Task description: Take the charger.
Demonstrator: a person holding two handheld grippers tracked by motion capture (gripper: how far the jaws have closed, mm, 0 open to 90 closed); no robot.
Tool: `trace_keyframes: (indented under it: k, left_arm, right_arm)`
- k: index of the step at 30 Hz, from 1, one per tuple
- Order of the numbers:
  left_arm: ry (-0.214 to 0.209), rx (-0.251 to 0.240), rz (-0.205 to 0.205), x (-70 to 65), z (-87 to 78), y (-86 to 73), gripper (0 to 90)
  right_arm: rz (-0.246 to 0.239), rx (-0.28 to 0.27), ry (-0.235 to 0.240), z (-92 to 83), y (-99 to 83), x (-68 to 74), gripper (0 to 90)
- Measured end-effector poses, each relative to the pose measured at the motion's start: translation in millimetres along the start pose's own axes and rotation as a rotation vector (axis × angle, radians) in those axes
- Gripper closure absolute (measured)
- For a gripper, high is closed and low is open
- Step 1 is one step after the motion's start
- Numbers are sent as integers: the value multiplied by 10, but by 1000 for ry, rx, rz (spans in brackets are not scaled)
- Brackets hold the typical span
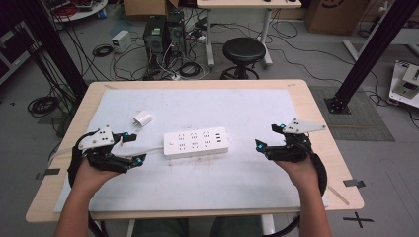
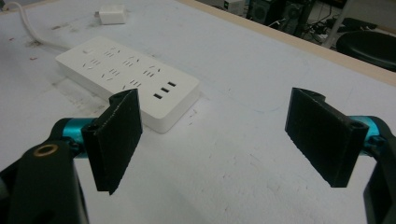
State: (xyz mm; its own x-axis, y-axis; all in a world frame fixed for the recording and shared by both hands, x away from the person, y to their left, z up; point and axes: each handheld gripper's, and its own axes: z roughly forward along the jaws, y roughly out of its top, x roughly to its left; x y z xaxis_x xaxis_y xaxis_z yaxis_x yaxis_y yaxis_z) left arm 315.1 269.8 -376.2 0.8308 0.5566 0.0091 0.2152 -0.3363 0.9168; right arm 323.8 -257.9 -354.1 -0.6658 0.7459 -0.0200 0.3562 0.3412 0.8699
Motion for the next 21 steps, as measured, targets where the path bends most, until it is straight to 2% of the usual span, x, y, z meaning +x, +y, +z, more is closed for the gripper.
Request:
trace_keyframes:
  k: [3, 8, 10, 14, 17, 19, 21]
  left_arm:
    - [15, 4, 2, 58, 17, 60, 201]
    - [47, 19, -11, 230, 112, 189, 200]
    - [69, 43, -7, 317, 155, 239, 199]
    - [84, 46, -53, 493, 236, 310, 201]
    - [107, 58, -65, 631, 284, 343, 201]
    - [129, 47, -76, 720, 313, 340, 201]
    - [156, 71, -92, 838, 373, 328, 201]
  right_arm:
    - [-7, 0, -4, -22, 16, 16, 192]
    - [-10, -13, -13, -53, 46, 9, 192]
    - [-7, -12, -12, -51, 45, 9, 192]
    - [-13, -11, -14, -28, 38, 8, 192]
    - [-19, -17, -11, -6, 8, 28, 192]
    - [-15, -15, -10, 12, 2, 31, 192]
    - [-18, -11, -12, 28, 1, 35, 192]
